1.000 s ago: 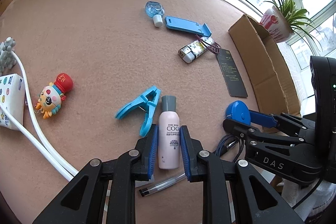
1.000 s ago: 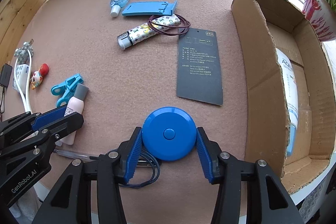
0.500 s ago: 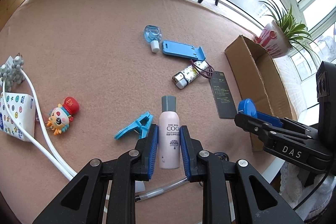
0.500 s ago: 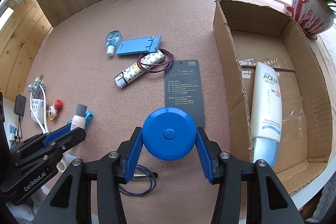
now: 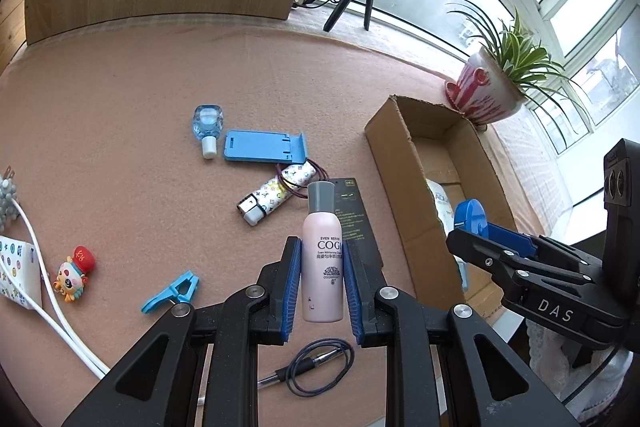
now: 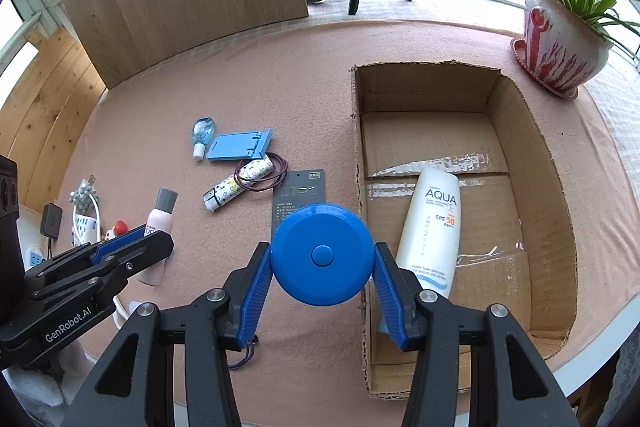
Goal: Organize objects
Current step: 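Lift the bottle and tape measure and carry both toward the box, then lower both items into the box and open both grippers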
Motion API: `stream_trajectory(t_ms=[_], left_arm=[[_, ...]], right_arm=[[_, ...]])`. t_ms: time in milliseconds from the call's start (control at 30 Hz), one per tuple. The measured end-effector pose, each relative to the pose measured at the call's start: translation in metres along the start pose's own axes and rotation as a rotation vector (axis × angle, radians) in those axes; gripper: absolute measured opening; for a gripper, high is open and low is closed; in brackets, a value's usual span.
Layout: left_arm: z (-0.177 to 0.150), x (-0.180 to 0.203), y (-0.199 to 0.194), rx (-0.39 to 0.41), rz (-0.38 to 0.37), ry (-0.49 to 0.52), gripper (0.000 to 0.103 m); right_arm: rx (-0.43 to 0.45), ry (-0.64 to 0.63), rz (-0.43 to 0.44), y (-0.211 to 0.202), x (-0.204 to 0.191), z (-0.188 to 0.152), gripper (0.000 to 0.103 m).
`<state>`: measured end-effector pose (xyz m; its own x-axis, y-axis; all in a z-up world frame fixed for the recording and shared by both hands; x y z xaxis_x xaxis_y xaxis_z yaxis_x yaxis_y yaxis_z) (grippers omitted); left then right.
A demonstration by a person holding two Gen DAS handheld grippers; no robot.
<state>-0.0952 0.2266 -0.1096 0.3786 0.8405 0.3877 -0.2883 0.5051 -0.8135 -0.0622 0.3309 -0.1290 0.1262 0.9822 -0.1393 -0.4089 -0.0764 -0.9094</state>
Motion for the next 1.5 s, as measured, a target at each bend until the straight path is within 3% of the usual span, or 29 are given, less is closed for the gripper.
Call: stream_trajectory(t_ms=[367, 667, 1100, 1233, 1500], left_arm=[[0.02, 0.089, 0.028, -0.001, -0.057, 0.101, 0.023], [0.023, 0.133, 0.063, -0.03, -0.06, 0.138, 0.023], [0.03, 0.153, 0.082, -0.033, -0.015, 0.167, 0.023], [0.031, 0.153, 0.083, -0.035, -0.003, 0.168, 0.027], [0.03, 0.148, 0.08, -0.033, 0.011, 0.174, 0.027]], right_arm=[[0.041, 0.051, -0.075, -0.022, 0.076, -0.002, 0.046], [0.049, 0.075, -0.095, -0.026, 0.114, -0.011, 0.046], [0.047, 0.081, -0.069, -0.02, 0.131, -0.013, 0.046], [0.054, 0.072, -0.061, -0.02, 0.13, -0.011, 0.047], [0.053, 0.065, -0.057, -0.017, 0.126, -0.009, 0.054]])
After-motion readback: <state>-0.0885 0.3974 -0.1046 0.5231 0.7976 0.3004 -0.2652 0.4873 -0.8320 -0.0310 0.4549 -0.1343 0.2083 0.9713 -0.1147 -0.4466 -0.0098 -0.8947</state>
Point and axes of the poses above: each gripper's, at about its wrist camera, not at the fingertips, and y roughly the way its jaws point, x to its right, z to its top, the point moved 10 cm from there along y, roughly the way its jaws point, and after that the axes turned 1 degree about -x, right-handed, at the moved point
